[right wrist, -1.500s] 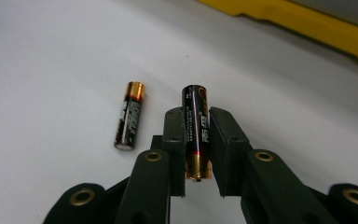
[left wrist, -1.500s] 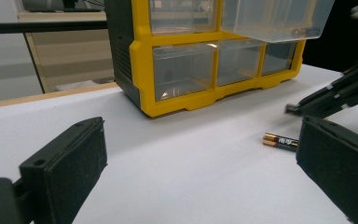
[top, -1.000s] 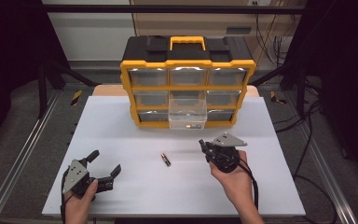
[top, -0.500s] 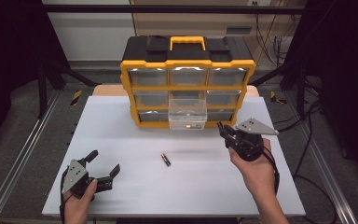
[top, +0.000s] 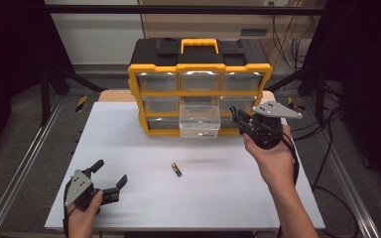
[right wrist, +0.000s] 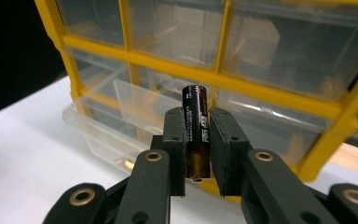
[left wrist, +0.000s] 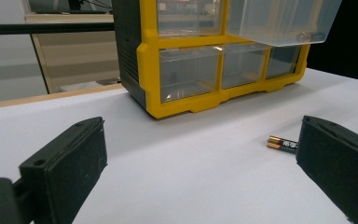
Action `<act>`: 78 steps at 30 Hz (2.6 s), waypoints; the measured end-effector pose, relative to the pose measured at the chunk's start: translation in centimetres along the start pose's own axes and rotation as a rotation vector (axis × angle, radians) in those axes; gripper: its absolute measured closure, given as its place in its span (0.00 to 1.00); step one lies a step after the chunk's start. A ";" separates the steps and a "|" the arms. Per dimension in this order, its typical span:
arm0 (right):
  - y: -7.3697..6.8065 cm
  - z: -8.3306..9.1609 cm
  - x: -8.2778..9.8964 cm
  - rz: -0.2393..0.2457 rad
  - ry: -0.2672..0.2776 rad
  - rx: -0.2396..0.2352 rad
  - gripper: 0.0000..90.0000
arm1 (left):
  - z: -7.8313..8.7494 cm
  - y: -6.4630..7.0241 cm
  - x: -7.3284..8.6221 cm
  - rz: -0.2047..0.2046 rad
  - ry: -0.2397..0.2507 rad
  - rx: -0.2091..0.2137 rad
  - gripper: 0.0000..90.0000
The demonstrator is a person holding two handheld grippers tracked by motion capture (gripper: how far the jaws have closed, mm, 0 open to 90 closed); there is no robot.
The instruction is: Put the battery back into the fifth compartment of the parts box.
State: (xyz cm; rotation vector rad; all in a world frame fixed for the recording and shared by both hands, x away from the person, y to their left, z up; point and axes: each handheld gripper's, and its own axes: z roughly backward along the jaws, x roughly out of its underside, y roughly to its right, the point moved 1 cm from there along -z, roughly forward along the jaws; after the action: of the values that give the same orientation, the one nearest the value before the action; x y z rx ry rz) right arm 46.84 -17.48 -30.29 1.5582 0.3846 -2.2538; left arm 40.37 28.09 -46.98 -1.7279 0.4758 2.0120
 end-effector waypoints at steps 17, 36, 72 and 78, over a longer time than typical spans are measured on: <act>-1.5 -3.5 -1.7 -0.017 0.008 -0.063 0.85 | -0.2 0.2 0.0 -0.002 -0.003 0.009 0.02; -3.4 -8.3 -1.4 -0.015 -0.074 -0.114 0.64 | -0.2 0.2 0.0 0.003 -0.005 0.015 0.02; -6.3 -5.9 8.0 -0.026 -0.193 -0.086 0.11 | -0.1 0.2 -0.1 -0.001 0.001 0.011 0.02; -7.3 -6.7 8.9 -0.018 -0.223 -0.108 0.12 | -0.1 0.2 -0.1 -0.005 0.003 0.013 0.02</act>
State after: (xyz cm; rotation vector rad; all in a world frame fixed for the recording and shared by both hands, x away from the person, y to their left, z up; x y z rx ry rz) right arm 46.30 -9.39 -40.90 1.2395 0.4498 -2.3479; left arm 40.34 27.84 -46.91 -1.7230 0.4840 1.9997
